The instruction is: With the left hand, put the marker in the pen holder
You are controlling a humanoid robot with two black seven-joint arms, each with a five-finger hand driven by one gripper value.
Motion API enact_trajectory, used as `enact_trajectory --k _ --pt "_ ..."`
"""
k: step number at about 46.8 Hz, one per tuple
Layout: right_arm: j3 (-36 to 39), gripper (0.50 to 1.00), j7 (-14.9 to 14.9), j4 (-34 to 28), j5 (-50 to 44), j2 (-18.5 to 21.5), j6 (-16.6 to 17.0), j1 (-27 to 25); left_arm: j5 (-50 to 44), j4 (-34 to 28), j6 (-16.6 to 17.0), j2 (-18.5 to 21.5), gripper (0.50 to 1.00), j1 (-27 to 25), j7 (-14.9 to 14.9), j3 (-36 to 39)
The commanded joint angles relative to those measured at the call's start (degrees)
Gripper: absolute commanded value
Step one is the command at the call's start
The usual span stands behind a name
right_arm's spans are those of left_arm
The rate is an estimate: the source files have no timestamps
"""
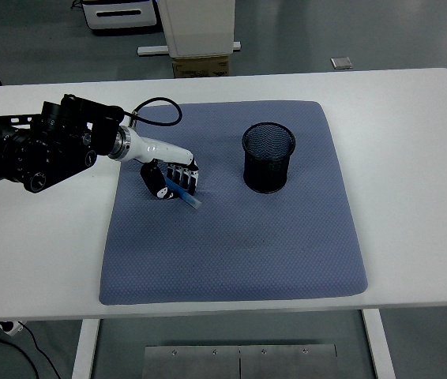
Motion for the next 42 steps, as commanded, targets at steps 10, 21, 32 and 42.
enact_trajectory --k 10,21,32,42 --pt "0.0 1.0 0.02 0.0 -0.05 0.0 0.0 0.03 -0.58 0.01 0.18 -0.47 0.5 -0.1 -0.07 -0.4" --pt "0.0 1.0 -0.07 0.0 0.04 0.0 0.0 0.03 -3.39 0.28 0.27 -0.47 0.5 -0.19 -0.07 -0.58" --pt "0.0 1.0 0.02 0.0 -0.05 0.0 0.0 0.03 -6.56 0.36 0.27 -0.47 0.5 -1.07 0.01 -0.67" --pt "0.0 1.0 0.02 0.0 0.04 0.0 0.0 0.03 -6.99 0.37 0.36 -0.38 0.5 -0.98 -0.07 -0.67"
